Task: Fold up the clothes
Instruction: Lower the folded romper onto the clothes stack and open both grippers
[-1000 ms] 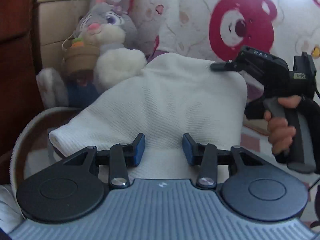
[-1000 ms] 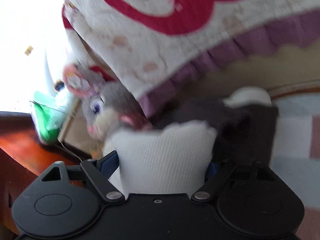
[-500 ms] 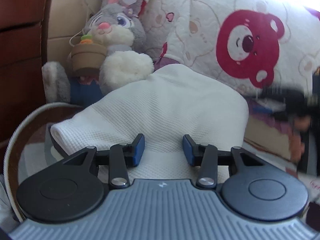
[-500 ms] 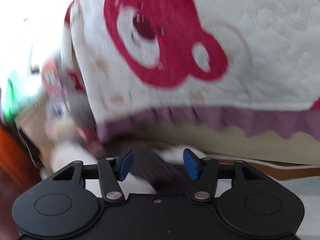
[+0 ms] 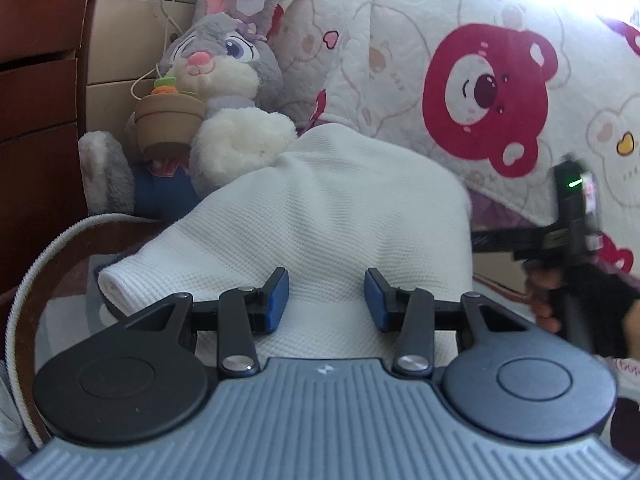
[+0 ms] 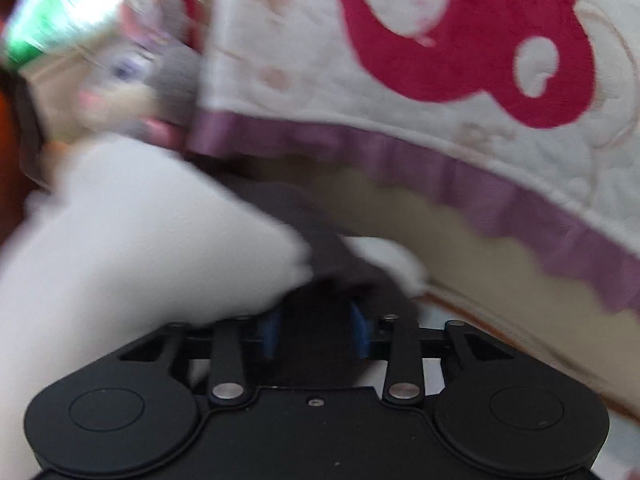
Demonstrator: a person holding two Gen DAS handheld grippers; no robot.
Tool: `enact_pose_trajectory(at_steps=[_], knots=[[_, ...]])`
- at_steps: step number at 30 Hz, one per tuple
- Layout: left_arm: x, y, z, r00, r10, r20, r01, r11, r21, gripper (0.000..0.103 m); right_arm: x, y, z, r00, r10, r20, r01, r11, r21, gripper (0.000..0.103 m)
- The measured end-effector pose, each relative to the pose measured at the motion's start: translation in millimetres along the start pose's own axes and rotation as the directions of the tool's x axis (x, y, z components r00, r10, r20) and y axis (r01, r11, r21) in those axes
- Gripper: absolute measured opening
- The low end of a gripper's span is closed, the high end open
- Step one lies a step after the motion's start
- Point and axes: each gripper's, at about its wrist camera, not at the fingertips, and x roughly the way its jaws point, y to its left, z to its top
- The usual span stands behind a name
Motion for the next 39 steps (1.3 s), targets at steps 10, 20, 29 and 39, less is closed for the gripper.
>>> enact_pose_trajectory(at_steps=[10,20,29,39], knots=[[3.2,-9.7,-5.7,0.999,0.029,0.036,-0.030,0.999,0.037,0.043,-39.1,-73.4,-26.5,0.996,0.001,0.084,-0.036,0.908,0.418,0.036],[11.9,-18.6,-1.3,0.999,0.013,0.042,-0.019,0.991,0.130,0.042,-71.9,36.0,-4.9,0.989,0.034,0.147,-0.048,0.994,0.093,0.087],[13.8,32.2,15.0,0.996,0.087,0.010,-0.088,0.994,0.067,0.031,-36.6,33.8,-2.7,0.997,0.028,0.068,-0.037,0.991,0.127,0.068],[-6.7,46.2,16.4,0.987,0.162,-0.007,-0.162,0.986,-0.042,0.037,-107.0,50.2,-25.7,0.966,0.208,0.154,-0.220,0.973,0.065,0.067]])
